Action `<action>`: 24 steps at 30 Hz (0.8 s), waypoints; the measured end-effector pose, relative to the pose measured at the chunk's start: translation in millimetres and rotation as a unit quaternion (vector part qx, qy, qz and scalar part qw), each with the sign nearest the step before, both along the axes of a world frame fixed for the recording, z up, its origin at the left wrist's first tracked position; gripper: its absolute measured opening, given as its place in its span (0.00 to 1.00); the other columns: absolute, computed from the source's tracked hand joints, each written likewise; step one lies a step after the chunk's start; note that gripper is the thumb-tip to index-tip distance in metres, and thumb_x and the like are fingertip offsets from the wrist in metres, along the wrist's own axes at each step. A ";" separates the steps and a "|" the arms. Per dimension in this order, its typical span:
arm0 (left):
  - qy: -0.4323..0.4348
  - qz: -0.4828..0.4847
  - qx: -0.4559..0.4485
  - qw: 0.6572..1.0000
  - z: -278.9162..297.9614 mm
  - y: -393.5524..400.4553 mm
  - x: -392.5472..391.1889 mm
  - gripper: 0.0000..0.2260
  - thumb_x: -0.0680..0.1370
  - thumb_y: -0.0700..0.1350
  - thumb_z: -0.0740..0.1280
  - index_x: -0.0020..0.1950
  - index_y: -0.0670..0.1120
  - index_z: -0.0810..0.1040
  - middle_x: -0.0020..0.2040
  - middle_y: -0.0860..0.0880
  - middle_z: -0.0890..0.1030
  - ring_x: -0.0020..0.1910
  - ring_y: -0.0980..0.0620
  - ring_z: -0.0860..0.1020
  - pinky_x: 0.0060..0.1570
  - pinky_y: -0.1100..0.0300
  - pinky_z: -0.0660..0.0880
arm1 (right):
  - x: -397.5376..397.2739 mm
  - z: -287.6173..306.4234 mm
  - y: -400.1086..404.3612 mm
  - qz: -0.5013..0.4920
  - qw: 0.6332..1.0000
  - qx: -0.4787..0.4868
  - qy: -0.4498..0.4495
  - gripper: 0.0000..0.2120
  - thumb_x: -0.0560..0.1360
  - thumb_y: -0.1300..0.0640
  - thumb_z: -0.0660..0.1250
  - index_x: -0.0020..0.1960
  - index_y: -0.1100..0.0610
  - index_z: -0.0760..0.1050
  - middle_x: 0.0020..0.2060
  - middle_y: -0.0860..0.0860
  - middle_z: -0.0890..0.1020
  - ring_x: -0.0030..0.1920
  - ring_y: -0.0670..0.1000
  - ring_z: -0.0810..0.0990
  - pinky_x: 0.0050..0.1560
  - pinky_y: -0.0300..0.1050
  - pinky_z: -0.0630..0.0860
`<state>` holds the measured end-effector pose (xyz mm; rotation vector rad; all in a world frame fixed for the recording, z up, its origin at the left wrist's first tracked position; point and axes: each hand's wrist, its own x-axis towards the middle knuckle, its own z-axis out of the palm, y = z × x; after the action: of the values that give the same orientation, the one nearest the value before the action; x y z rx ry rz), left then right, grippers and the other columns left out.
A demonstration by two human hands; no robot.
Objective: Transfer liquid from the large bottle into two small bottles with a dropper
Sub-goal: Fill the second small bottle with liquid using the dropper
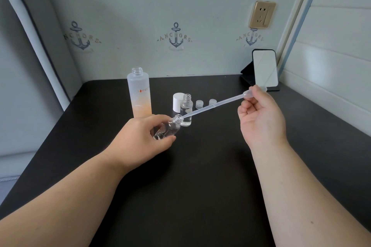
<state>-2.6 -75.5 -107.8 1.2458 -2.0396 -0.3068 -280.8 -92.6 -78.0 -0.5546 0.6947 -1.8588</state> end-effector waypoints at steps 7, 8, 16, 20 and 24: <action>-0.001 0.000 0.001 1.000 0.7 0.4 0.4 0.14 0.72 0.55 0.73 0.57 0.59 0.82 0.42 0.64 0.79 0.40 0.62 0.76 0.39 0.74 0.68 | -0.2 0.6 -0.1 0.001 1.000 0.001 0.008 0.11 0.77 0.62 0.71 0.35 0.56 0.83 0.36 0.51 0.81 0.34 0.47 0.76 0.36 0.37 0.72; -0.002 0.002 0.001 1.000 0.9 0.4 0.5 0.14 0.72 0.55 0.73 0.57 0.59 0.82 0.42 0.63 0.79 0.40 0.62 0.76 0.39 0.74 0.68 | -0.1 0.7 0.0 0.001 1.000 0.001 0.006 0.11 0.77 0.62 0.71 0.36 0.56 0.84 0.36 0.52 0.81 0.34 0.47 0.76 0.36 0.37 0.72; 0.001 -0.001 0.004 1.000 2.1 2.3 0.5 0.14 0.72 0.55 0.74 0.57 0.58 0.82 0.42 0.66 0.78 0.40 0.62 0.76 0.40 0.74 0.68 | 0.3 0.3 0.6 -0.006 1.000 0.006 0.001 0.07 0.76 0.62 0.73 0.39 0.57 0.84 0.36 0.53 0.82 0.34 0.47 0.76 0.35 0.37 0.71; -0.001 0.003 0.004 1.000 2.2 1.9 0.8 0.15 0.72 0.56 0.73 0.58 0.58 0.82 0.40 0.66 0.78 0.40 0.64 0.76 0.39 0.75 0.68 | 0.4 1.0 0.6 -0.008 1.000 0.007 0.007 0.07 0.76 0.63 0.72 0.39 0.57 0.83 0.37 0.52 0.81 0.33 0.47 0.75 0.34 0.37 0.71; -0.001 0.008 0.005 1.000 2.1 1.7 -0.2 0.15 0.72 0.56 0.74 0.57 0.58 0.82 0.39 0.65 0.78 0.40 0.63 0.76 0.38 0.75 0.68 | -0.2 1.1 1.9 -0.006 1.000 0.006 0.015 0.08 0.77 0.63 0.72 0.39 0.57 0.83 0.37 0.52 0.81 0.33 0.46 0.75 0.33 0.36 0.71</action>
<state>-2.8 -73.8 -105.7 1.2682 -2.0306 -0.3093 -281.0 -90.7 -76.8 -0.5721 0.7294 -1.8603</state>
